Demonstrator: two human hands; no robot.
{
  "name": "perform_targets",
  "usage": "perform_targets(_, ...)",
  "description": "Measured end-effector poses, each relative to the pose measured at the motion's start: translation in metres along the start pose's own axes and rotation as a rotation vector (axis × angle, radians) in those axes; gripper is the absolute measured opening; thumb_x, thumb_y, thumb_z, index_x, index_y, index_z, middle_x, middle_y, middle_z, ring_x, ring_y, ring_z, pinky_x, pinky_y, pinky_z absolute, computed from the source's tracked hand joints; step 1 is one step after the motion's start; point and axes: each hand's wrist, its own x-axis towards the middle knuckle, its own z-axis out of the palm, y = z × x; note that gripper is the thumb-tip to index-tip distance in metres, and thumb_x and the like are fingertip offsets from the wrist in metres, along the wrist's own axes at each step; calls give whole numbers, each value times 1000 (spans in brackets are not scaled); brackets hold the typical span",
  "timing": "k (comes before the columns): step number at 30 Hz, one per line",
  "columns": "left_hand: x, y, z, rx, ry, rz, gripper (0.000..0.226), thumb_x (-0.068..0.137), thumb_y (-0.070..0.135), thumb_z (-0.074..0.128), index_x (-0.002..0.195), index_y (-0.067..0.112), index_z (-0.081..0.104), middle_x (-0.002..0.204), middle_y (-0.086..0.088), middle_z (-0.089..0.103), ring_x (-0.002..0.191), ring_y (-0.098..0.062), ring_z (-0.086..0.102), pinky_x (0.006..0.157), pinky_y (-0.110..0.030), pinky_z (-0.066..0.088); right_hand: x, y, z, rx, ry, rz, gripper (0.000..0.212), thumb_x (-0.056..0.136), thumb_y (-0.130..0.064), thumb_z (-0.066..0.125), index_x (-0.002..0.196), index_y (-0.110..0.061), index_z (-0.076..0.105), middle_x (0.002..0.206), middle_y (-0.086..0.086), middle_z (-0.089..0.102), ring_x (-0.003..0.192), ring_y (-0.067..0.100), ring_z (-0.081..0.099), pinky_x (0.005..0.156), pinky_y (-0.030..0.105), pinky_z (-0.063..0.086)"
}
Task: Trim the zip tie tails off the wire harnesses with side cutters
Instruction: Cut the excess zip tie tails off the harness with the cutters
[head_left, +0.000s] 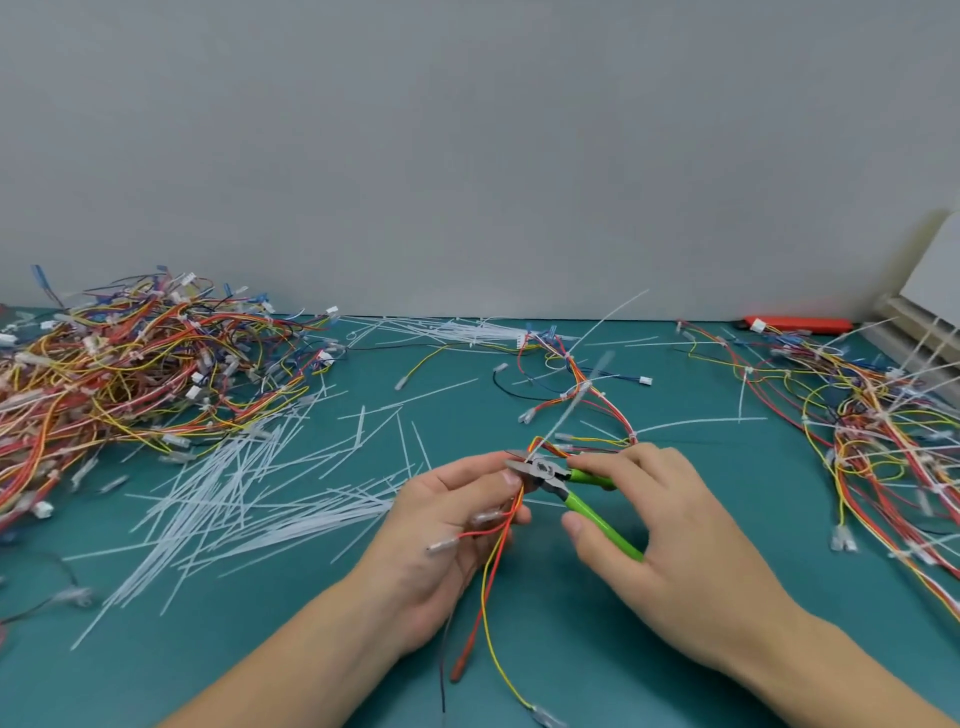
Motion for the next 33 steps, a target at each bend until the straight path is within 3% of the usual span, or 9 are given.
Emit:
perform_targets(4,0,0,1,12,7,-8,35,77,14,75,110,3,77,104,-14,75,67,-15,65,62,-22,51,2,-2,-3,-28,34,14,46,86,-71,48,119,-43,64,99,-24,56,97,2,52,81,23,45)
perform_targets(8,-1,1,3,42,-19,-5,30,79,11,72,108,3,78,102,-13,75,66,-16,65,60,-21,52,1,-1,-4,-79,22,40,45,82,-78,42,116,-50,52,96,-27,58,84,-3,52,67,27,47)
perform_targets(12,-3,1,3,63,-31,2,27,80,14,72,106,7,79,99,-9,76,67,-15,65,62,-21,52,2,1,-5,-87,3,44,47,82,-79,41,117,-49,50,97,-26,59,85,-4,53,67,24,46)
perform_targets(14,-2,1,3,52,-29,-3,28,80,14,73,106,7,79,100,-10,75,67,-15,65,62,-21,53,0,3,-1,21,-16,64,43,83,-77,48,113,-45,55,92,-20,62,88,3,56,70,26,48)
perform_targets(19,-2,4,-2,11,-44,-50,31,76,13,80,107,11,80,101,-11,75,66,-15,64,61,-23,55,4,3,1,604,103,216,38,86,-66,61,106,-33,68,77,-4,61,67,17,50,62,34,43)
perform_targets(21,-2,6,-4,15,-97,-75,40,76,16,78,115,9,77,99,-8,73,67,-15,63,64,-25,55,8,5,-3,775,141,330,34,85,-65,64,98,-34,70,73,-11,60,65,11,52,64,31,45)
perform_targets(26,-4,7,-10,48,-237,-111,52,73,28,81,120,6,74,94,-6,69,69,-18,61,69,-28,55,14,19,-13,947,50,629,23,85,-28,83,104,-26,71,90,-2,75,78,21,76,69,35,58)
perform_targets(30,-1,6,-11,110,-269,-112,54,73,35,87,117,6,74,89,-7,69,61,-16,56,62,-25,50,13,19,-16,910,-73,609,32,82,-17,85,110,-22,70,93,3,78,76,17,74,71,35,54)
perform_targets(33,0,8,-9,196,-291,-112,50,75,35,86,115,8,75,81,-10,70,49,-13,47,50,-21,39,11,16,-9,854,-4,569,22,94,-7,70,108,-24,70,85,-2,74,71,12,68,71,34,51)
